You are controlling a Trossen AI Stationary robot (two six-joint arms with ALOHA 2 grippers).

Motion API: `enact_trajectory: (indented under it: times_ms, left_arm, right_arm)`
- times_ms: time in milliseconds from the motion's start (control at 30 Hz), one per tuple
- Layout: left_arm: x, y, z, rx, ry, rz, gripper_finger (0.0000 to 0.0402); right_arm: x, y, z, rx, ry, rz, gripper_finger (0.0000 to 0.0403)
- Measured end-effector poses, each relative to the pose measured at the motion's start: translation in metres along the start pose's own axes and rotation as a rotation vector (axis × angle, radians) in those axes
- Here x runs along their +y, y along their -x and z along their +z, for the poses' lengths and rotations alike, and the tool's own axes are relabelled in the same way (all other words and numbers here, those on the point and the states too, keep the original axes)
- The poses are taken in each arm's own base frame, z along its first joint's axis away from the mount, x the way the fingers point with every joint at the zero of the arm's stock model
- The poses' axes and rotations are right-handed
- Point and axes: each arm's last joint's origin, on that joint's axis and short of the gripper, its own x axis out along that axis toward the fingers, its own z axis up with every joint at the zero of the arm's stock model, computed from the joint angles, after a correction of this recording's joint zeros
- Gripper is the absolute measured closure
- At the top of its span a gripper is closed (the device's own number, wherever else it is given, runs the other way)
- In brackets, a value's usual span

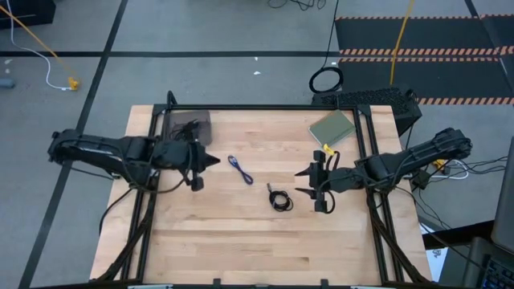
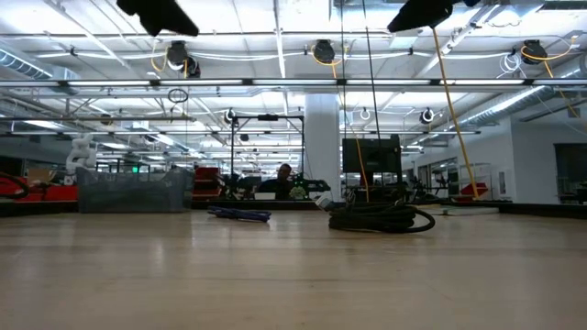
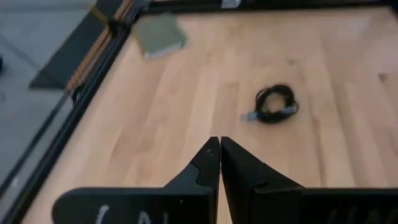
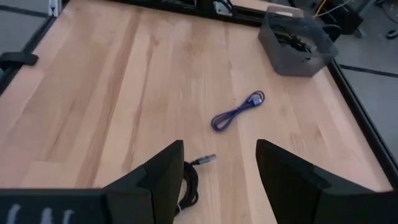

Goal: Pick and place USB-C Cables
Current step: Put the purple charger cable into the black bin

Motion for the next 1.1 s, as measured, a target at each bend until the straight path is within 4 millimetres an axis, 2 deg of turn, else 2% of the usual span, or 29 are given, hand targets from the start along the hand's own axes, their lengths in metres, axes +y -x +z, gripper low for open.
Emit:
enact_trajectory:
  times_ms: [300,733,1100]
  left_arm:
    - [-0.012,-0.01,0.012,-0.099,-0.133,-0.029,0.0381]
    - [-0.017,-0.024,0.015,-0.118,-0.157,-0.027,0.0353]
    - [-0.017,-0.024,0.015,-0.116,-0.14,-0.028,0.0339]
  right_arm:
    - [0.0,0.0,0.002,-0.023,-0.027,0.002,0.0209]
    - [-0.003,0.007,0.001,-0.024,-0.013,0.002,0.0211]
    - [-0.01,0.026,-0.001,-0.037,-0.05,0.004,0.0272]
